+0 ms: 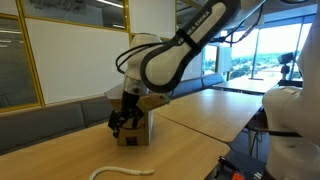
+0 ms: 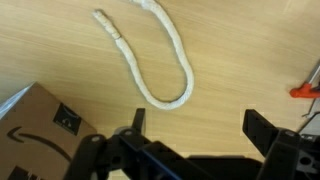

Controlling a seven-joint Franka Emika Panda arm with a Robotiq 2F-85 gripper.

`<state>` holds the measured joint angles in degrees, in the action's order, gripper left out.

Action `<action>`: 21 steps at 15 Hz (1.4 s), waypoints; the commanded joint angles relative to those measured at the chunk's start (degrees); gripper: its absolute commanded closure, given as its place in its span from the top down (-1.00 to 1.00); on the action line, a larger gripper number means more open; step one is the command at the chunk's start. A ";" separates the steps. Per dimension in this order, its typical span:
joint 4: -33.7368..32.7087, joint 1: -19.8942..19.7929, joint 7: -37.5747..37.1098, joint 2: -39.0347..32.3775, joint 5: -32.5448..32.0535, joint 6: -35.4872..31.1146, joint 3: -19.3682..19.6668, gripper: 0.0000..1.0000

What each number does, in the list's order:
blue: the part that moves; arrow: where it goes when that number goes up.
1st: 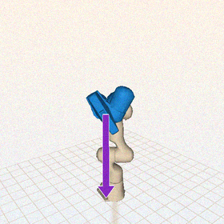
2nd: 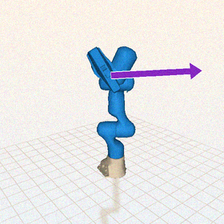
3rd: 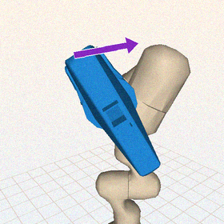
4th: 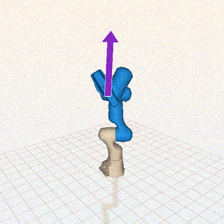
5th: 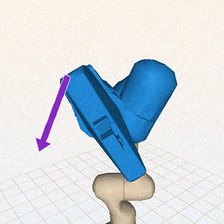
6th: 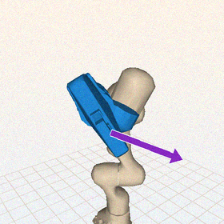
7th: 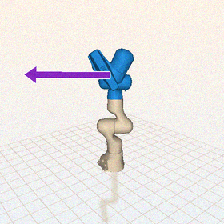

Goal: Pick up the toy and rope from the table and put them in the box.

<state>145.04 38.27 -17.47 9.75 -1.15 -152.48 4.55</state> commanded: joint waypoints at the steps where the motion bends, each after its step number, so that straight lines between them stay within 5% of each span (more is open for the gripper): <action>1: -1.60 -4.19 14.63 -2.61 11.40 4.77 -3.50 1.00; 5: -4.12 -11.01 23.81 -8.81 14.68 9.02 -7.83 1.00; 10: -6.69 -18.44 25.81 -17.14 11.54 7.12 -12.98 1.00; 21: -8.59 -22.86 24.62 -27.94 1.24 0.74 -15.08 1.00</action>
<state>137.62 16.91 7.60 -15.56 2.95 -149.21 -9.80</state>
